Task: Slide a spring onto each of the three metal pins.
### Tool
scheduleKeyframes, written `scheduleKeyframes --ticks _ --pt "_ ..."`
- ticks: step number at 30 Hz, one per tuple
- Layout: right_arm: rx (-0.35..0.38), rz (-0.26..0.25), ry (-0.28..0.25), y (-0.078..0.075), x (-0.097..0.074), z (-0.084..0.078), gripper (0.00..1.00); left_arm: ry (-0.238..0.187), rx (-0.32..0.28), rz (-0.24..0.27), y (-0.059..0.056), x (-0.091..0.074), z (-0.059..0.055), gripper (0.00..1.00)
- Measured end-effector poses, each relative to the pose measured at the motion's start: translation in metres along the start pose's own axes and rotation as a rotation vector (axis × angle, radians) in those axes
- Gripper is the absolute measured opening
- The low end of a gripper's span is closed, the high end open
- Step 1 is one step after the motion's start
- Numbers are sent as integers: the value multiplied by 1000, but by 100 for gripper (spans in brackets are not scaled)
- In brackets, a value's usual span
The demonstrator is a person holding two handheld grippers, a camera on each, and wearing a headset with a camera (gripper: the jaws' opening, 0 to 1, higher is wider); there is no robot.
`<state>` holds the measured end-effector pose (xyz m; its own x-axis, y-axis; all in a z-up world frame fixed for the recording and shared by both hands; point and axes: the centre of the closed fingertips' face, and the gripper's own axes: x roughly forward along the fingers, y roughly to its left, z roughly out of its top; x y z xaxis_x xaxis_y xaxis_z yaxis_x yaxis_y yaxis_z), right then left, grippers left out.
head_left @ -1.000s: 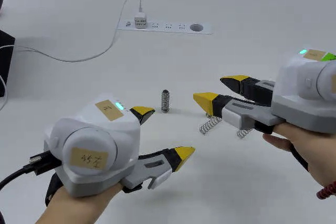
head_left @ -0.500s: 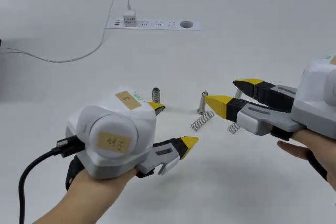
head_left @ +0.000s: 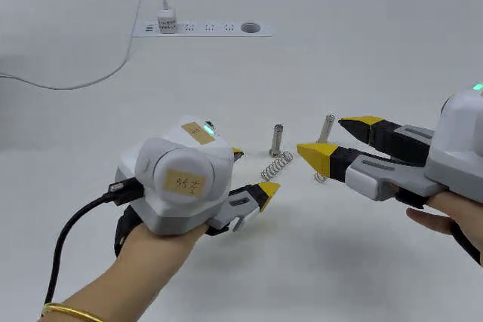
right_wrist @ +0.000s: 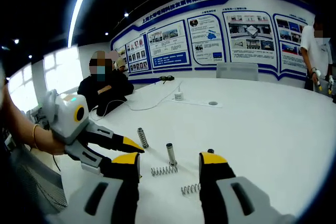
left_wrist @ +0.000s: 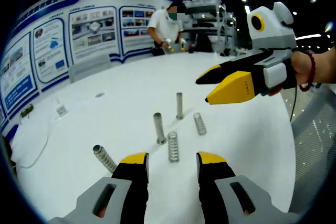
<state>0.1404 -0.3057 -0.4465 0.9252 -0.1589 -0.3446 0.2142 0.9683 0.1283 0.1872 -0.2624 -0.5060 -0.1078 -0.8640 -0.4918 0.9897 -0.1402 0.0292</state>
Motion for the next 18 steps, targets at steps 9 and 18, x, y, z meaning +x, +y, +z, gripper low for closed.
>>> scheduleKeyframes --ticks 9,18 --pt "-7 -28 12 -7 -10 -7 47 12 -28 -14 -1 16 -5 30" --pt "-1 -47 17 -12 -15 -11 47 46 -9 -20 -3 27 -12 22"
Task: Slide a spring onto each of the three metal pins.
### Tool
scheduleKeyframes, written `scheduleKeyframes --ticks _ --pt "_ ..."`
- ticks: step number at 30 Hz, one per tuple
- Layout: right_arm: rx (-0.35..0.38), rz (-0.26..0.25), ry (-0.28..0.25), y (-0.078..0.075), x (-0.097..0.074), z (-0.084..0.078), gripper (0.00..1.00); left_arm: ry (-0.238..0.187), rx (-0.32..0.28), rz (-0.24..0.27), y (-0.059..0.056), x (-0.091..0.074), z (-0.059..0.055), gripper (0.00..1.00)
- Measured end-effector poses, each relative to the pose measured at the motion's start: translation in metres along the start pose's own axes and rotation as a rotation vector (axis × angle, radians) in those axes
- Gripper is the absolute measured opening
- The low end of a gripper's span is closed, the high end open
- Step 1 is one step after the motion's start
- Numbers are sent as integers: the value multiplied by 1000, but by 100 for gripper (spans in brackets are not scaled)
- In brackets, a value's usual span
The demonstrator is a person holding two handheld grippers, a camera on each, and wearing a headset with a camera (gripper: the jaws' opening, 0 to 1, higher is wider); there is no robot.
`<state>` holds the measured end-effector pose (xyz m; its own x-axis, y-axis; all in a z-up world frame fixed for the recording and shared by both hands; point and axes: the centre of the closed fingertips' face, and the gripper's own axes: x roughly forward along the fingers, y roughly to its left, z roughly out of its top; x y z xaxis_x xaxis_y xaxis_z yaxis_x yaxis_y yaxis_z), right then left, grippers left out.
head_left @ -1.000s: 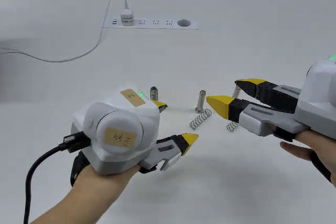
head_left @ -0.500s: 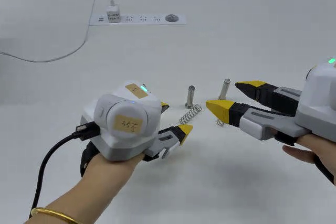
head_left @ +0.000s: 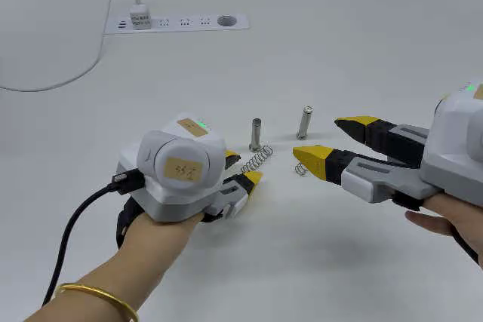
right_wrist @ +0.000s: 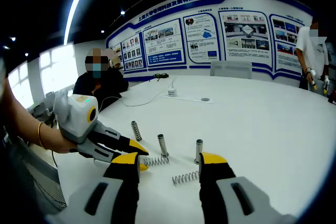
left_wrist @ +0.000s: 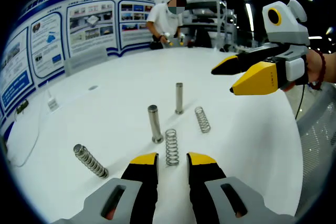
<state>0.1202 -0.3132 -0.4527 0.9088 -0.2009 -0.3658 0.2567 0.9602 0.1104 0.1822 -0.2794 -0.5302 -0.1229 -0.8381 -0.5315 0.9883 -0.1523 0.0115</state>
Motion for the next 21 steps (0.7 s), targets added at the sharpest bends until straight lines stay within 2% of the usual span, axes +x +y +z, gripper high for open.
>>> scheduleKeyframes --ticks 14,21 --pt "12 -1 12 -1 -1 -4 47 29 -3 -10 0 7 -6 15" --pt "19 -3 14 -2 0 -6 46 28 -3 -10 -1 6 -7 12"
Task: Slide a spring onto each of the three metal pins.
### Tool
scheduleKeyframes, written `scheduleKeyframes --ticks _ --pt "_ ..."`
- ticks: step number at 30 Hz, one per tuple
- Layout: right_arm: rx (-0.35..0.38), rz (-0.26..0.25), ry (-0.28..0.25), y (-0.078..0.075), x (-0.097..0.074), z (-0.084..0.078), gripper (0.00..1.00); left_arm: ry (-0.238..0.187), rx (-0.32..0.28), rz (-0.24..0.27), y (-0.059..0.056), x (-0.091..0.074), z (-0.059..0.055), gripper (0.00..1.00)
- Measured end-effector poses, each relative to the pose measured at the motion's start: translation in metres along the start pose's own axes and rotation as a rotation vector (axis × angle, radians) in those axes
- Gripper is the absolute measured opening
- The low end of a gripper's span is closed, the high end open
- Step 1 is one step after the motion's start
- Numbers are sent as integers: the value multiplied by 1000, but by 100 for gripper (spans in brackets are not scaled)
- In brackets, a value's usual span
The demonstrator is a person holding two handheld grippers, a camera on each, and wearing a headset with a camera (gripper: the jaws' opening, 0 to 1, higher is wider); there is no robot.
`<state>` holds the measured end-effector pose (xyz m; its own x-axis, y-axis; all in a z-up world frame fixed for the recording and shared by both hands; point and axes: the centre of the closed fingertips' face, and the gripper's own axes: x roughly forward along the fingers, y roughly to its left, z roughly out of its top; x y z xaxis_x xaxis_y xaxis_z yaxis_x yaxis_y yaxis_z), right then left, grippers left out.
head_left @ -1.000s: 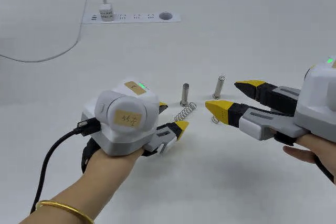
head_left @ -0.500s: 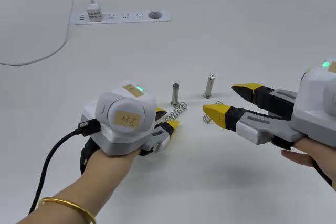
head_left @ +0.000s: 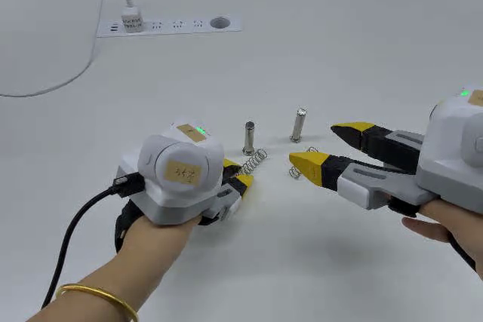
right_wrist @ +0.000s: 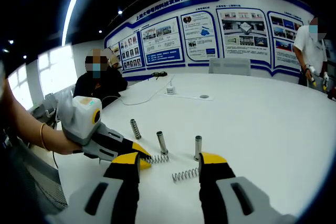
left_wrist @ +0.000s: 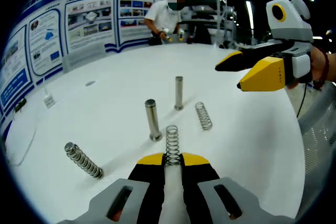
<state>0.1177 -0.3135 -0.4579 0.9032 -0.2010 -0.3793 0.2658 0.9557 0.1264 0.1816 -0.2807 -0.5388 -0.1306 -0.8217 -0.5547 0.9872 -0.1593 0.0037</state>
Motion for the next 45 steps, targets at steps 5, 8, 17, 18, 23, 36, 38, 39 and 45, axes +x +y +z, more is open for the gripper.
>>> scheduleKeyframes --ticks 5,8,17,18,23,36,38,39,45 --pt "6 5 5 1 0 -1 46 1 18 -4 -1 0 0 11" --pt "28 10 -1 1 0 1 46 3 26 -12 -3 -2 -2 10" --pt "88 22 -18 2 1 8 46 -50 21 -17 -6 -18 9 10" --pt "94 25 -19 2 1 8 46 -56 20 -17 -6 -19 10 10" --pt "157 51 -26 6 1 14 45 -84 31 -12 -6 -32 17 10" --pt "329 185 -49 31 2 27 38 -203 26 -16 -8 -65 40 10" --pt "353 209 -52 36 2 30 37 -221 18 -16 -8 -70 43 10" --pt "360 216 -55 37 3 32 37 -237 9 -17 -9 -73 46 10" --pt "394 264 -59 49 5 37 34 -299 -38 -34 -11 -85 56 10"
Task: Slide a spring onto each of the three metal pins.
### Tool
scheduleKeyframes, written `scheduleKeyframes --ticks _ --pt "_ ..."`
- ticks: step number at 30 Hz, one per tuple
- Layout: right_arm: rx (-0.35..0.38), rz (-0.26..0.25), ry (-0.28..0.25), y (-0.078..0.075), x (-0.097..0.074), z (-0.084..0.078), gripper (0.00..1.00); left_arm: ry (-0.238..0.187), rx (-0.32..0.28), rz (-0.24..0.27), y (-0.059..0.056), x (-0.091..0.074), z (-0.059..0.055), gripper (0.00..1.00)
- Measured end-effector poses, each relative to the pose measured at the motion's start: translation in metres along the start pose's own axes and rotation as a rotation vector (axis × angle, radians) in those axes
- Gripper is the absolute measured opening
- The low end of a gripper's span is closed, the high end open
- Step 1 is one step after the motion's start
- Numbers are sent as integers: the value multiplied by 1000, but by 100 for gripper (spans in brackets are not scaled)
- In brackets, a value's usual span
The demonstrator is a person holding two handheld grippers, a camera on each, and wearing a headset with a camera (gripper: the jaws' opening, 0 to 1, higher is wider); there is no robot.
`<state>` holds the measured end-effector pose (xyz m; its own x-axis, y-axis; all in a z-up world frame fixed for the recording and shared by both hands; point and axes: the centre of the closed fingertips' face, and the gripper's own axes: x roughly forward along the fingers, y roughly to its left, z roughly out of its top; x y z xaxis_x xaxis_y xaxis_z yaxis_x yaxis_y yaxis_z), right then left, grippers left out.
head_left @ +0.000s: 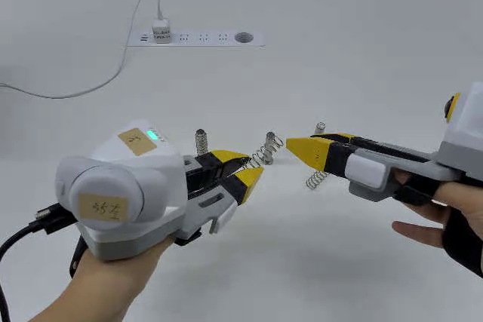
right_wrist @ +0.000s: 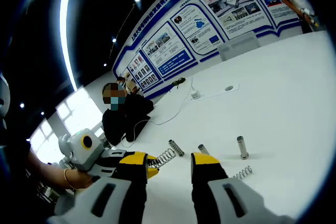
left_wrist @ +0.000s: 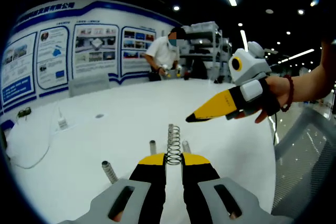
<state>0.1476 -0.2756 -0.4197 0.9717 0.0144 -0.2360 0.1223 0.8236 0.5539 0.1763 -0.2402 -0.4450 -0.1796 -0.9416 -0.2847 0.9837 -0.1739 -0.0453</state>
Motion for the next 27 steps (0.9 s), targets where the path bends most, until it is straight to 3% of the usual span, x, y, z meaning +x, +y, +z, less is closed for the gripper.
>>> scheduleKeyframes --ticks 9,22,27 --pt "98 87 -20 20 10 3 29 -93 -92 -27 -5 -12 18 10" --pt "222 182 -37 41 19 6 16 -171 -131 -83 -15 -21 31 10" --pt "206 202 -53 44 20 9 13 -174 -135 -82 -14 -21 32 10"
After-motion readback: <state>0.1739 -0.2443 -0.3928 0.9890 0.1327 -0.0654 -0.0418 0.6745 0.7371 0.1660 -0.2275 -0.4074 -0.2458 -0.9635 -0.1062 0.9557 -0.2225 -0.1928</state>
